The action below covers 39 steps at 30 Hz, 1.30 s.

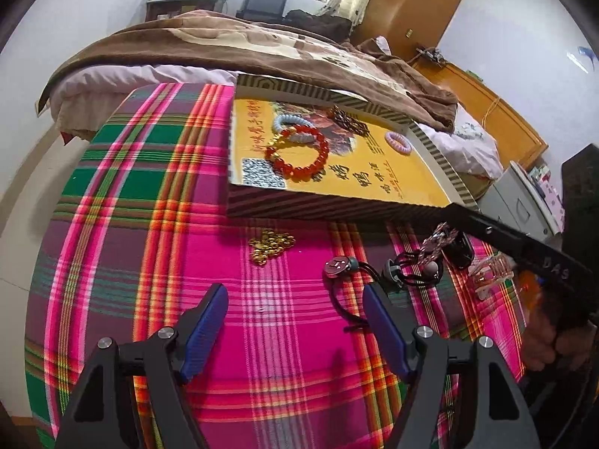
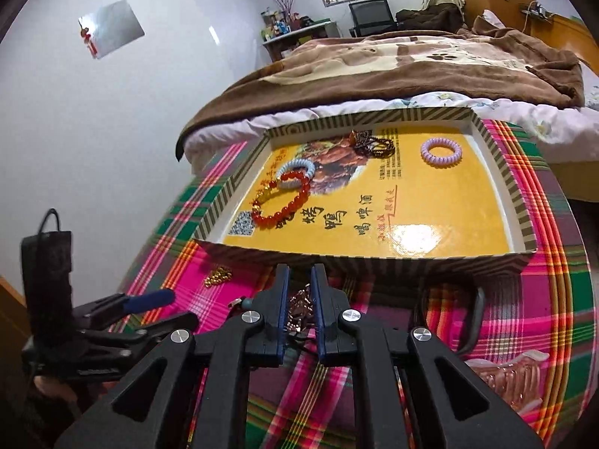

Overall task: Organize jewelry
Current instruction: 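Grasp the black hair tie with green bead with the left tool while the right tool holds the keychain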

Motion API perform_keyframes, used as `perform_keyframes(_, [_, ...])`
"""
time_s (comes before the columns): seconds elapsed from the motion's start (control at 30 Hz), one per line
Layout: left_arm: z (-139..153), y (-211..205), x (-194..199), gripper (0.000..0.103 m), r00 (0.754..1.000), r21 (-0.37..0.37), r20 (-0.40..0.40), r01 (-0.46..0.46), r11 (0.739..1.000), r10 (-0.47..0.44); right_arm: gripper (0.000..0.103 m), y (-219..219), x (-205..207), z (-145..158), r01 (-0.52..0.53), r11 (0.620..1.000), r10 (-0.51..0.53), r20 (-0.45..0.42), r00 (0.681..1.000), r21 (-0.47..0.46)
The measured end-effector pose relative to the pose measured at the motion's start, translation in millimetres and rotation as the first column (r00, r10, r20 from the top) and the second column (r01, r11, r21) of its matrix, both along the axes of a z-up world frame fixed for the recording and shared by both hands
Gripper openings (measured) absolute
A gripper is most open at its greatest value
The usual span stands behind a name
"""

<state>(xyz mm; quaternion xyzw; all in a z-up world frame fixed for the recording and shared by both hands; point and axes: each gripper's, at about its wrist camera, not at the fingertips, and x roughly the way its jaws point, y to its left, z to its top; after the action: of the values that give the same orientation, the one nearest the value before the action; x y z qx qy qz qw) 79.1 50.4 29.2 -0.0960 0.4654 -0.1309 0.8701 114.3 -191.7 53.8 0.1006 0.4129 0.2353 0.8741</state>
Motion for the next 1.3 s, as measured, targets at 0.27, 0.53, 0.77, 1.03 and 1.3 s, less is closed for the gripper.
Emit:
perform_keyframes(0.27, [-4.4,-20.1,7.4,0.074,0.999,0.042,-0.002,0.039,0.998,-0.039,0.012,-14.3,-15.3,7.8,0.014,0.999,-0.015,0.015,1.000,0.049])
perform_keyframes(0.53, [-8.7,-41.4,18.1,0.074,0.998,0.176,0.006,0.057,0.983,-0.059,0.012,-26.3,-34.6,22.6,0.017,0.997,-0.021,0.057,0.998,0.081])
perform_keyframes(0.77, [-13.6,-57.2,18.5,0.065,0.997,0.260,0.016,0.075,0.963,-0.081,0.012,-39.5,-43.1,24.9,0.032,0.994,-0.039,0.070,0.997,0.104])
perform_keyframes(1.03, [-15.1,-71.3,16.3,0.043,0.992,0.303,0.020,0.112,0.946,-0.124,0.012,-51.1,-47.4,26.7,0.051,0.991,-0.061,0.073,0.995,0.120])
perform_keyframes(1.3, [-11.1,-75.8,13.5,0.010,0.990,0.305,0.025,0.123,0.944,-0.137,0.012,-55.4,-49.7,24.6,0.060,0.991,-0.069,0.070,0.995,0.119])
